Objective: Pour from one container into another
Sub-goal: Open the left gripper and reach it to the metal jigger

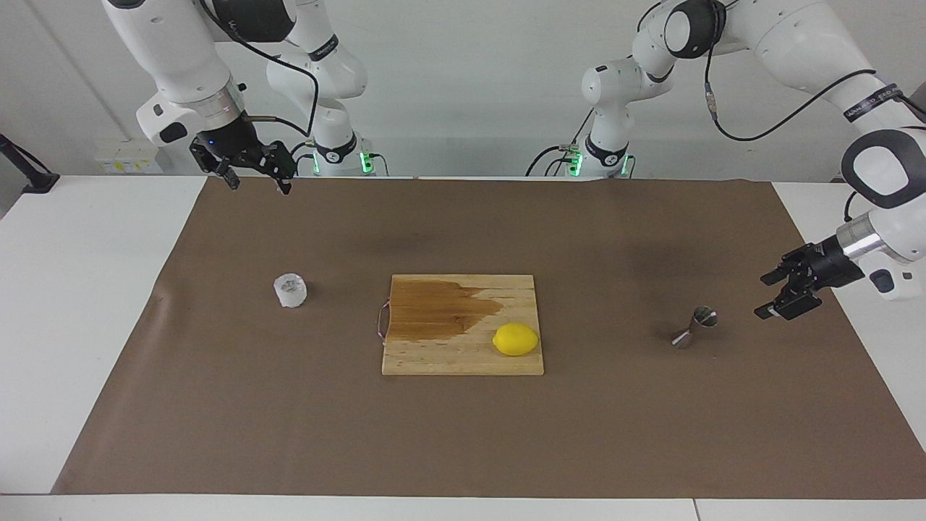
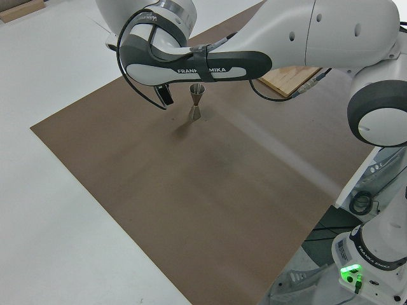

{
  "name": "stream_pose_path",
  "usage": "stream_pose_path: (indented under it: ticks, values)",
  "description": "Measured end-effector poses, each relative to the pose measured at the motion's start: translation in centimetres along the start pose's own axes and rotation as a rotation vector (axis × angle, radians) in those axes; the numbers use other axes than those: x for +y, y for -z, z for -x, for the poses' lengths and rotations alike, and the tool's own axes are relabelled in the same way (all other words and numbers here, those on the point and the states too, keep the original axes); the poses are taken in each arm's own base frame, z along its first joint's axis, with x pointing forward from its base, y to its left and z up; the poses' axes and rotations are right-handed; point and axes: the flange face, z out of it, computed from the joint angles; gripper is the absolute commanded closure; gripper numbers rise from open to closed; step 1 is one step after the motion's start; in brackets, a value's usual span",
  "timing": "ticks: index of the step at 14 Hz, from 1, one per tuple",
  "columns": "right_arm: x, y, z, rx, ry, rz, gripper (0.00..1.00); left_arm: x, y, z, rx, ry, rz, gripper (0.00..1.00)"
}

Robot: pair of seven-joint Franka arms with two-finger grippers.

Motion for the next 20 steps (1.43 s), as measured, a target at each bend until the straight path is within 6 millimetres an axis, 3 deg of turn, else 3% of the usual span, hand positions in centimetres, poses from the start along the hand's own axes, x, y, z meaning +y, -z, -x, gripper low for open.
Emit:
stream_pose_path:
  ticks: [3,8,11,14,18,20]
  values:
    - [0.0,0.0,0.0,0.0,0.0,0.0,0.0,-0.5,-1.3,-1.3,-0.025,0.041,0.032,0.0]
    - [0.0,0.0,0.0,0.0,0.0,0.0,0.0,-2.0,-6.1,-2.4,-0.104,0.268,0.13,0.0]
    - [0.0,0.0,0.0,0.0,0.0,0.0,0.0,-3.2,-7.5,-3.0,-0.185,0.368,0.169,0.0]
    - [0.0,0.0,0.0,0.0,0.0,0.0,0.0,-3.3,-8.8,-2.5,-0.261,0.457,0.192,0.0]
    - [0.0,0.0,0.0,0.0,0.0,0.0,0.0,-4.3,-12.7,-1.5,-0.359,0.523,0.18,0.0]
    - [0.0,0.0,0.0,0.0,0.0,0.0,0.0,-4.4,-13.3,-1.1,-0.39,0.538,0.185,0.0]
